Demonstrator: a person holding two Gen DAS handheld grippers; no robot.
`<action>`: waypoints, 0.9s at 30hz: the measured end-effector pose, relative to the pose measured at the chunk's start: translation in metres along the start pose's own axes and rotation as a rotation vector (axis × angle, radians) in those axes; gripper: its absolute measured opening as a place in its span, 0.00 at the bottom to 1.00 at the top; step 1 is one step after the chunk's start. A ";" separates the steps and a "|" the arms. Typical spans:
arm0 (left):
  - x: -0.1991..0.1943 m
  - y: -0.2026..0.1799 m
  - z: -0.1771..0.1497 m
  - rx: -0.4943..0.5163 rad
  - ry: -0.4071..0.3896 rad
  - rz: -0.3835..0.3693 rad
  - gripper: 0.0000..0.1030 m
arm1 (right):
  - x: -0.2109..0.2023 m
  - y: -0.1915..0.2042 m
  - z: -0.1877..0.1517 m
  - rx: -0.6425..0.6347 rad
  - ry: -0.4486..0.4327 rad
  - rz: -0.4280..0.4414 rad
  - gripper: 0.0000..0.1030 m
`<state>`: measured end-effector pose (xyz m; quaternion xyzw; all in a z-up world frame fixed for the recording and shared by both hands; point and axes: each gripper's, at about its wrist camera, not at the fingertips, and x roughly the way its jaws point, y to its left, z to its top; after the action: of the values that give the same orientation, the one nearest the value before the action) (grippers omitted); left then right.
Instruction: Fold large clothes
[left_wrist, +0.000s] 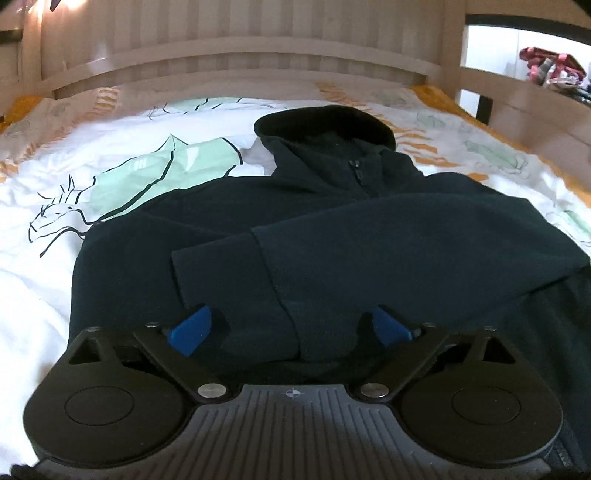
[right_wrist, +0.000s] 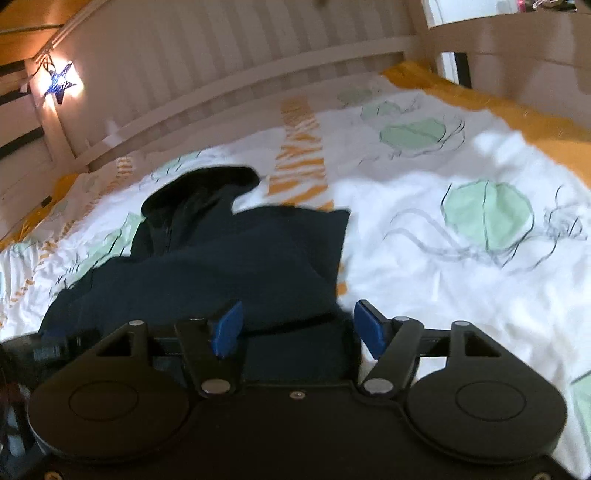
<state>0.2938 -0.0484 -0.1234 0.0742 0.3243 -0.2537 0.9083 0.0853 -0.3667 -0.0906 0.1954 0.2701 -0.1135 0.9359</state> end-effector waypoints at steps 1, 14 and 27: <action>0.000 0.001 0.000 -0.004 -0.001 -0.004 0.94 | 0.005 -0.004 0.005 0.006 0.000 -0.012 0.68; -0.002 -0.001 -0.003 -0.017 -0.009 -0.013 0.95 | 0.094 -0.007 0.042 -0.148 0.071 -0.088 0.44; -0.003 0.000 -0.004 -0.025 -0.014 -0.023 0.96 | 0.123 -0.024 0.057 -0.199 0.107 -0.206 0.20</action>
<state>0.2895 -0.0464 -0.1243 0.0576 0.3221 -0.2606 0.9083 0.2059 -0.4260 -0.1214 0.0788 0.3481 -0.1713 0.9183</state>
